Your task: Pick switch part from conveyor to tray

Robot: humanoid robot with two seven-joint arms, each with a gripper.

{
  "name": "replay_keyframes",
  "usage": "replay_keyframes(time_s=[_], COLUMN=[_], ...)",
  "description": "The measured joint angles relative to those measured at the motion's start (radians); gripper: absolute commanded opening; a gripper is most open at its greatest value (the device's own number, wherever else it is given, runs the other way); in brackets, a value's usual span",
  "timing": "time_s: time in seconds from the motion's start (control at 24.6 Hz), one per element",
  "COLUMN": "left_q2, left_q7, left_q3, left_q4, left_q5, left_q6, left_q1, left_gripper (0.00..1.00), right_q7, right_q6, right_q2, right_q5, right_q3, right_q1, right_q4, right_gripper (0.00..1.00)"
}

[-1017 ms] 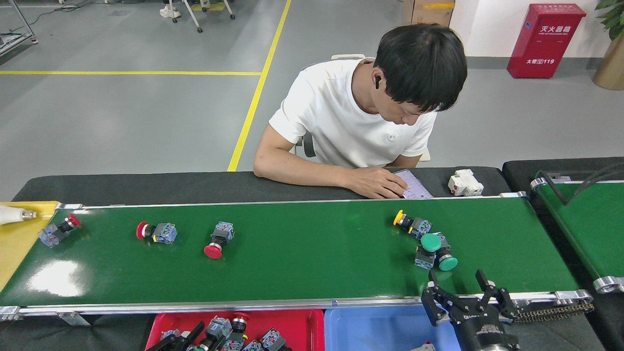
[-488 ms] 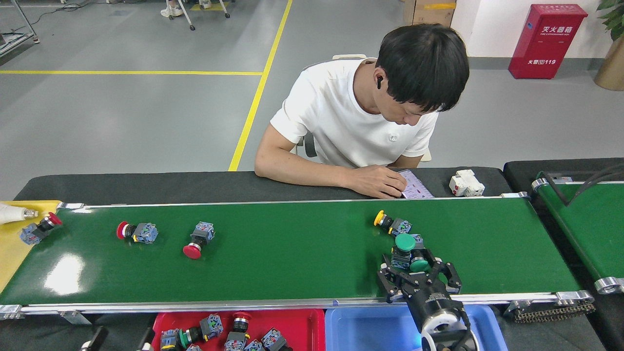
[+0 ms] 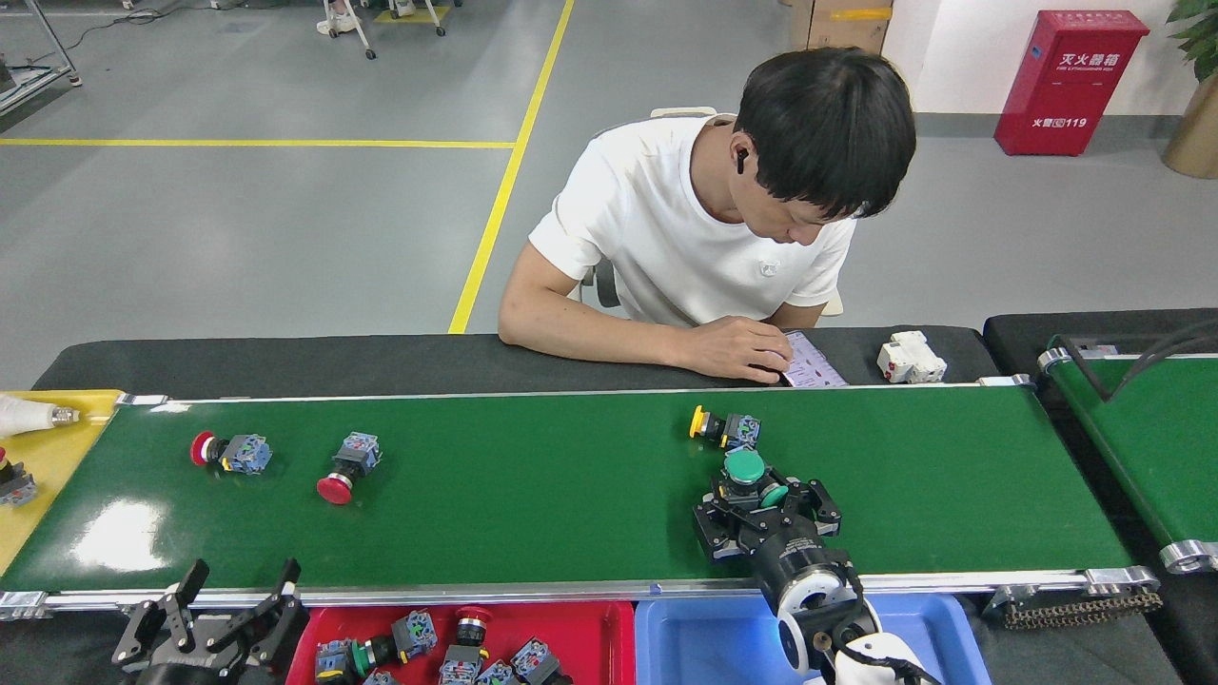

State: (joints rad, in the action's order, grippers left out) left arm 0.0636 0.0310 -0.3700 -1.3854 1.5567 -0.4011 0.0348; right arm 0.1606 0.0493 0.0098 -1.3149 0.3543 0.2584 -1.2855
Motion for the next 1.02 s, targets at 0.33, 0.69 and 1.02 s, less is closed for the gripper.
replay_keyframes(time_s=[0.33,0.69,1.02], left_q2=[0.005,0.131,0.151], left_q7=[-0.008,-0.076,-0.130], left_q3=[0.049,0.193,0.194], left_q4=[0.235,0.609,0.765], left_q5=[0.074,0.072,0.070], left_q6=[0.022,0.113,0.133], left_q1=[0.216,0.442,0.511], left_gripper=[1.00,0.83,0.35], right_q7=[0.000,0.137,0.150], right_q6=[-0.304,-0.363,-0.342], right_q2=[-0.024,0.094,0.094], right_q5=[0.018,-0.015,-0.015], right_q3=[0.005,0.212,0.031], right_q1=[-0.268,-0.287,-0.258], right_q4=[-0.337,-0.337,-0.378], right_gripper=[0.37,0.97,0.97])
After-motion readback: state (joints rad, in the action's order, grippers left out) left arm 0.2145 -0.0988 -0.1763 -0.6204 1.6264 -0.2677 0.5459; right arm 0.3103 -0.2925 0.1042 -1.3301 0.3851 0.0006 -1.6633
